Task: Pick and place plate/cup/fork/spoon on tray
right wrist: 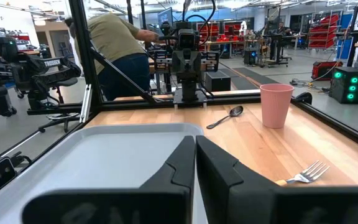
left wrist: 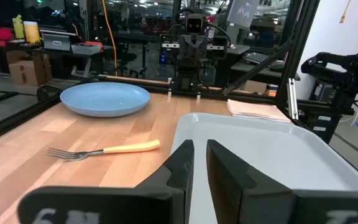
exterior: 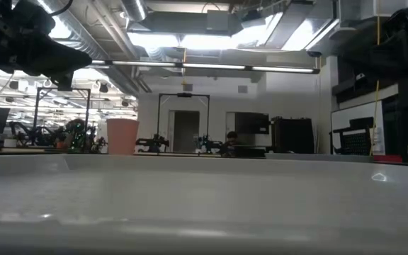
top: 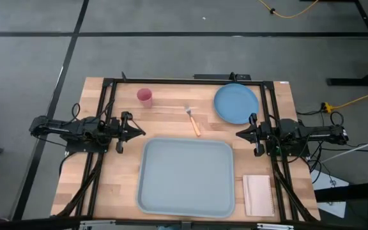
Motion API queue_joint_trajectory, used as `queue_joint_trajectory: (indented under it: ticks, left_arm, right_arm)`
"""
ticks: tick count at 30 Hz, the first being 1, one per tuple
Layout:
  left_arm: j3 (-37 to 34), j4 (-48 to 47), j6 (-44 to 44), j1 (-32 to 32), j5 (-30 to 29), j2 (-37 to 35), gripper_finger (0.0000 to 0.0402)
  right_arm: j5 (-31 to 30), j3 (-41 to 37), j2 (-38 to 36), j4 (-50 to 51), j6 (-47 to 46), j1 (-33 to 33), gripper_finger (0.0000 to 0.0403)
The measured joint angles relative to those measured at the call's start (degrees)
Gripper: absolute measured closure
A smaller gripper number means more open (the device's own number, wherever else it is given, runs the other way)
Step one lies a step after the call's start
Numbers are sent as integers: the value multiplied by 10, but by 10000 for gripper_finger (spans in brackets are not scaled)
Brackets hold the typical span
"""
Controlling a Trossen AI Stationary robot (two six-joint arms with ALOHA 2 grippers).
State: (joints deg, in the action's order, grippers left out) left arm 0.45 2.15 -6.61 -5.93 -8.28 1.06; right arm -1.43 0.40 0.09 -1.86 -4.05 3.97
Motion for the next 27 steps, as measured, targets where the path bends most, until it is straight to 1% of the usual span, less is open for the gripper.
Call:
queue_joint_trajectory:
  ticks: [5,8,11,13,15,16,18,21,24,27]
  left_arm:
    - [0,8,67,0,-21,0,365]
    - [0,39,27,0,-6,0,365]
    - [0,89,-9,0,-5,0,365]
    - [0,125,-38,0,-5,0,365]
    - [0,150,-48,0,-6,0,365]
    - [0,163,-41,0,-12,0,365]
    - [0,191,-7,0,-46,0,365]
    - [0,195,21,0,-86,0,365]
    - [0,186,35,0,-102,1,365]
    - [0,131,96,0,-112,6,365]
  right_arm:
    - [0,0,0,-1,0,0,383]
    - [-1,0,0,-7,-1,0,383]
    - [0,0,0,-25,0,0,383]
    - [0,0,0,-38,-15,0,383]
    - [0,0,0,-39,-38,0,383]
    - [0,0,0,-38,-54,0,383]
    - [0,0,1,-34,-97,0,383]
    - [0,0,2,-24,-137,0,383]
    - [0,0,2,-28,-133,0,383]
    - [0,0,2,-45,-104,0,383]
